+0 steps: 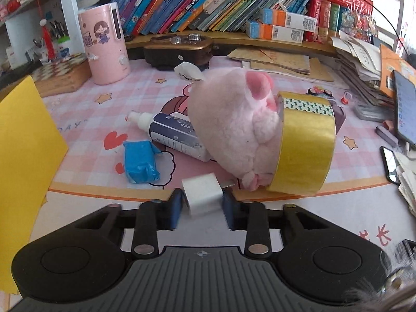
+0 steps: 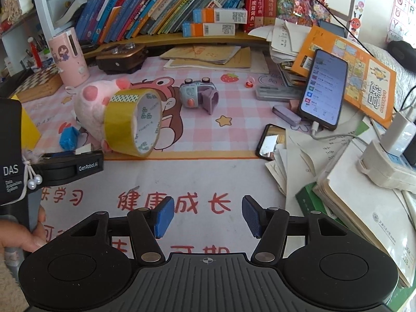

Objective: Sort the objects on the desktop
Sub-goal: 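Reach the left tool to the white charger plug and close on it, then grasp the yellow tape roll with the right tool while the left tool holds the plug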

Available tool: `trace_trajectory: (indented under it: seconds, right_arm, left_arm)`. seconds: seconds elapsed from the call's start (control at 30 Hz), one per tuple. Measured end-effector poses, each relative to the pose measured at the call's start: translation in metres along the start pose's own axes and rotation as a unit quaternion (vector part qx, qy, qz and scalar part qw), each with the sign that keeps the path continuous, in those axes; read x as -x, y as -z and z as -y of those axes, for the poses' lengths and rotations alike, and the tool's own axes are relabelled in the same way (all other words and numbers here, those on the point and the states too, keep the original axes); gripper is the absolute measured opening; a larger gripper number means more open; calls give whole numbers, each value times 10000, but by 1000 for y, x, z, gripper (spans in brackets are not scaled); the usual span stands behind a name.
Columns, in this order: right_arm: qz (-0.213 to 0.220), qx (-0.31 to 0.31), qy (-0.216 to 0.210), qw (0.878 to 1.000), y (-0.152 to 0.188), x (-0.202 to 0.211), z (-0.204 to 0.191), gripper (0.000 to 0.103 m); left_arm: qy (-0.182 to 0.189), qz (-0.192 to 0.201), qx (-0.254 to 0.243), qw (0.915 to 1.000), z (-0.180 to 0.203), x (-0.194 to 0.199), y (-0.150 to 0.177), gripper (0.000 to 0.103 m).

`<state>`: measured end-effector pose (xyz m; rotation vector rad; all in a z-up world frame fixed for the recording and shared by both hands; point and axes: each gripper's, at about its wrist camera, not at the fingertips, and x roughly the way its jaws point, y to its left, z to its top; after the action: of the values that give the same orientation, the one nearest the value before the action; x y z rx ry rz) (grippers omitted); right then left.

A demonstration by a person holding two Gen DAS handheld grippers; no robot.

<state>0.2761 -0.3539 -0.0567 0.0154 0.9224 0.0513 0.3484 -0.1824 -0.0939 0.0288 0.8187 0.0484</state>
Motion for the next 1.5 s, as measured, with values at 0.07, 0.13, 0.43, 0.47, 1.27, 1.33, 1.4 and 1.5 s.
trace_trajectory:
  seconds: [0.07,0.13,0.43,0.47,1.27,1.33,1.4,1.5]
  right_arm:
    - [11,35,-59,10000,-3,-3,-4,59]
    - [27,80,-139,9999,-7,-5,-10,59]
    - [277,394,-587,9971,-34,-29,-58,60]
    - [316,437,-613,9967,-37,-32,-65,60]
    - [798,1113,-161,9904,-67,-82,-83,59]
    - [752,1122,-138,9907,-72,-91,-84,58]
    - [781,1136,-129,9904,-77,-97,-85,58]
    - [841,1148,-112,9898,-81,-105,-87,58]
  left_arm:
    - [42,-26,31,10000,-5,3,1,26]
    - [107,-60,76,9999,-13,11,2,26]
    - [349,27,480,9982,-59,78,18,25]
    - [349,54,528,9980,-63,86,20,25]
    - [344,320,846,9953,-82,128,30,25]
    - [292,312,896,9951,-83,129,32,25]
    - [268,304,919,9949,-84,130,32,25]
    - [280,308,909,9950,-82,131,32,25]
